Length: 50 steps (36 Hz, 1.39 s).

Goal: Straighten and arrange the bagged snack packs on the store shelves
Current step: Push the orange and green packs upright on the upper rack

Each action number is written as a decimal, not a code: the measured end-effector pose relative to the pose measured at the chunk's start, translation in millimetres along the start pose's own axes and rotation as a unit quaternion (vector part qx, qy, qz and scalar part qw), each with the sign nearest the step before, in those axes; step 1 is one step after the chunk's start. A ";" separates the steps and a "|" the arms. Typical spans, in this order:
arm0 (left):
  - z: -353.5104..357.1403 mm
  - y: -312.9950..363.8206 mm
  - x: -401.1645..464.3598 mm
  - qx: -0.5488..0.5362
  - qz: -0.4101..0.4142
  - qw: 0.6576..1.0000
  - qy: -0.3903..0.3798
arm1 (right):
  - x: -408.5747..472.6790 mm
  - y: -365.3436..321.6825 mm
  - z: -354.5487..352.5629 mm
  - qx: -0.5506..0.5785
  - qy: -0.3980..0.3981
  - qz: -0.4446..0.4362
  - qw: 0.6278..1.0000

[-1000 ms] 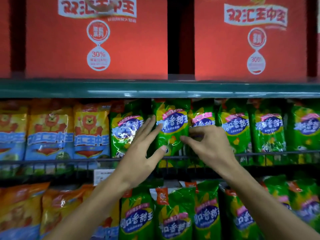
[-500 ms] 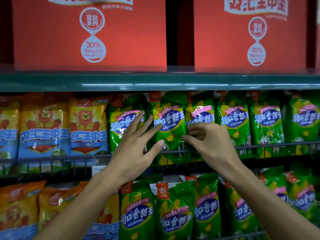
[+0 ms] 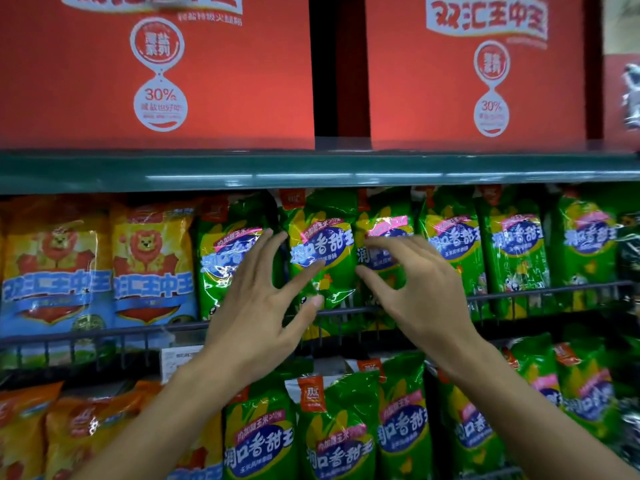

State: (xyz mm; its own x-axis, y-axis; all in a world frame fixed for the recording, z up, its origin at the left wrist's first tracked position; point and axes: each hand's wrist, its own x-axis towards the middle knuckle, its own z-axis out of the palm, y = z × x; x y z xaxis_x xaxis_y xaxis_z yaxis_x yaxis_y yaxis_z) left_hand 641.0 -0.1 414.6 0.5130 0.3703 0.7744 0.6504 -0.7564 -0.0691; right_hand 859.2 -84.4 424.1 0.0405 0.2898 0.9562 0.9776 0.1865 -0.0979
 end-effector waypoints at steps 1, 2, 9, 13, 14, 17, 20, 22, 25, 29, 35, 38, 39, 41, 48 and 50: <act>0.3 1.8 1.5 0.002 0.011 1.000 0.005 | 2.8 1.7 0.9 -0.020 -0.008 -0.017 1.000; -0.3 5.0 3.9 0.004 0.030 0.999 0.010 | 4.6 3.9 3.0 -0.039 -0.033 -0.029 0.998; 12.2 28.4 26.8 0.037 0.101 0.994 -0.007 | -11.3 26.5 14.7 -0.121 -0.115 -0.043 0.985; 14.9 23.2 33.4 0.038 0.101 0.994 -0.032 | -11.5 28.2 14.8 -0.126 -0.106 -0.029 0.986; 14.1 21.3 34.5 0.040 0.106 0.993 -0.034 | -11.6 27.3 15.4 -0.127 -0.108 -0.027 0.986; 11.8 15.2 34.8 0.052 0.108 0.992 -0.040 | -12.4 24.7 15.9 -0.142 -0.117 -0.025 0.983; 8.5 14.7 31.6 0.061 0.094 0.992 -0.053 | -12.2 24.6 11.4 -0.143 -0.127 -0.017 0.981; 9.5 17.1 31.9 0.064 0.088 0.993 -0.053 | -13.2 26.6 7.6 -0.148 -0.133 -0.017 0.980; 15.5 21.4 38.2 0.063 0.097 0.992 -0.044 | -14.6 27.7 6.1 -0.155 -0.141 -0.018 0.978; 19.1 22.7 41.3 0.053 0.112 0.991 -0.051 | -15.2 25.2 10.6 -0.149 -0.148 -0.013 0.978; 6.2 18.7 28.6 0.041 0.115 0.991 -0.053 | -5.5 18.6 10.5 -0.092 -0.127 -0.057 0.986; 7.0 18.9 20.7 0.055 0.114 0.991 -0.051 | 9.6 8.3 13.7 -0.061 -0.138 -0.092 0.984; 8.1 18.5 19.4 0.059 0.112 0.991 -0.052 | 14.1 5.7 16.3 -0.065 -0.145 -0.097 0.983; 8.7 18.2 18.4 0.059 0.106 0.991 -0.059 | 19.5 4.6 23.0 -0.092 -0.147 -0.096 0.980; 5.5 12.1 15.0 0.068 0.132 0.987 -0.067 | 18.9 1.1 35.8 -0.147 -0.113 -0.061 0.981; 0.8 8.1 10.0 0.057 0.134 0.987 -0.064 | 19.7 -2.5 35.4 -0.154 -0.128 -0.053 0.978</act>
State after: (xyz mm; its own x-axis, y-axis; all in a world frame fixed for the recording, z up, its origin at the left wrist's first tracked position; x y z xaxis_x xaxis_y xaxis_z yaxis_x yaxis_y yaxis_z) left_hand 651.8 -2.1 421.4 0.7366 0.2355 0.6340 0.5372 -0.7732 -0.3369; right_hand 850.3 -46.0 433.4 -0.0798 0.5172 0.8522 0.9910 -0.0509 0.1238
